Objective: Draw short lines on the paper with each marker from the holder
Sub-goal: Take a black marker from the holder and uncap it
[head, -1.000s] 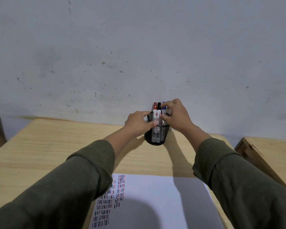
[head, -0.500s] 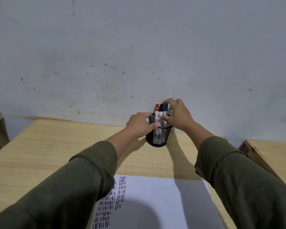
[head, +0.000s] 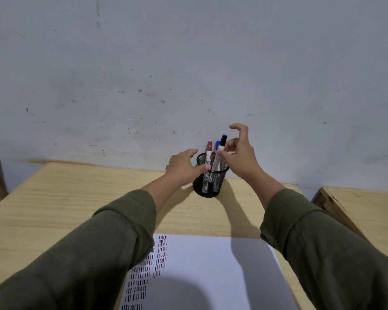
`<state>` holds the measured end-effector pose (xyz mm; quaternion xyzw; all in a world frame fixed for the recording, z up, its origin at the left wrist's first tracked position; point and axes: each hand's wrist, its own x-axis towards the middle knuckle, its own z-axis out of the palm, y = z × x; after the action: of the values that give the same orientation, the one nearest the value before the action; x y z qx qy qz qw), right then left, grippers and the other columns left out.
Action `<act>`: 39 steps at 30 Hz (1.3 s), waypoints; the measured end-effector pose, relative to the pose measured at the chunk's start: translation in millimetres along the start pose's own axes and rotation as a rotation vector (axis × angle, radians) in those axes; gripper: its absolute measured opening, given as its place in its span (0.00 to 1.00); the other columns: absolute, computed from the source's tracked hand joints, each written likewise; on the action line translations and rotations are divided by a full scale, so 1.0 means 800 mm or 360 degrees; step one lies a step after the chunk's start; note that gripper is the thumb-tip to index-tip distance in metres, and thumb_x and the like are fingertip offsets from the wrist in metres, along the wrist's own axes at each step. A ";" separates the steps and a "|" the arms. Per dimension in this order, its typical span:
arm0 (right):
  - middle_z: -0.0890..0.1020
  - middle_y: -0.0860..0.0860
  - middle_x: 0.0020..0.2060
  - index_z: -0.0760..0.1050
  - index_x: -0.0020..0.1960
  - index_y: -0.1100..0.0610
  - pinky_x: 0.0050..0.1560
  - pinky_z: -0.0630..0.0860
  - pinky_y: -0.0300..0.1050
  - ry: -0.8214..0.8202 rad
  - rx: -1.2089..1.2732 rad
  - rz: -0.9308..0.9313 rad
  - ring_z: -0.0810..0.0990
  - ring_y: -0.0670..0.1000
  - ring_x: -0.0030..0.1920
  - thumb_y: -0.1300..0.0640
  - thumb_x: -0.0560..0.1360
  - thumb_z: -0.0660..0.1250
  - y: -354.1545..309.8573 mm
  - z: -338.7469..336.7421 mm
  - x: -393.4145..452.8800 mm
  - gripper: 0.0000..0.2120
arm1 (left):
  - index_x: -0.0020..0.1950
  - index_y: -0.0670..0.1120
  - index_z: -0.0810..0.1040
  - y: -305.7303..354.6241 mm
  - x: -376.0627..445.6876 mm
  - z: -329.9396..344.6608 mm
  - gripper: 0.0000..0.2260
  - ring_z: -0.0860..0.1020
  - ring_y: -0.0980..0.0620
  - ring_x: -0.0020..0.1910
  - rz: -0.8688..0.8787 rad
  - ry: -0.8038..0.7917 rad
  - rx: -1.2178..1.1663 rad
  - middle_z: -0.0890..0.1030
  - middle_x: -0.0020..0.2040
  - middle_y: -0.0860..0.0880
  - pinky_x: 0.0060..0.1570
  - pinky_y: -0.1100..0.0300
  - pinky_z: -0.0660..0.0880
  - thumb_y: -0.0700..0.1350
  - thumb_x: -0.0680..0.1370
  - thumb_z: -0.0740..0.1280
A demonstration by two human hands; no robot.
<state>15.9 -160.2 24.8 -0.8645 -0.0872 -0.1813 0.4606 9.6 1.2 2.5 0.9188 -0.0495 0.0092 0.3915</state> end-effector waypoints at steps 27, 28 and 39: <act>0.81 0.63 0.39 0.71 0.62 0.50 0.39 0.77 0.43 -0.0282 0.0732 0.0113 0.77 0.51 0.31 0.58 0.73 0.70 -0.129 -0.092 -0.207 0.19 | 0.62 0.45 0.76 0.074 -0.200 -0.054 0.14 0.76 0.57 0.50 -0.0455 0.0304 -0.1864 0.79 0.47 0.52 0.36 0.64 0.67 0.47 0.78 0.65; 0.81 0.59 0.38 0.72 0.61 0.51 0.40 0.78 0.43 -0.0256 0.0858 0.0124 0.77 0.51 0.31 0.59 0.73 0.70 -0.130 -0.093 -0.211 0.18 | 0.62 0.44 0.76 0.074 -0.207 -0.054 0.14 0.76 0.57 0.48 -0.0483 0.0305 -0.1892 0.79 0.44 0.53 0.35 0.65 0.67 0.47 0.78 0.65; 0.82 0.51 0.33 0.77 0.53 0.56 0.37 0.77 0.37 -0.0114 0.1485 0.0274 0.80 0.47 0.31 0.57 0.78 0.64 -0.149 -0.069 -0.222 0.06 | 0.43 0.52 0.75 0.091 -0.238 -0.048 0.04 0.76 0.60 0.42 -0.0294 0.0093 -0.2003 0.79 0.41 0.56 0.41 0.63 0.68 0.49 0.77 0.66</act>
<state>-197.9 -136.2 74.4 -0.5751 -0.1034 -0.0540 0.8097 -186.2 -5.5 70.9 0.5127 0.0447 -0.0303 0.8569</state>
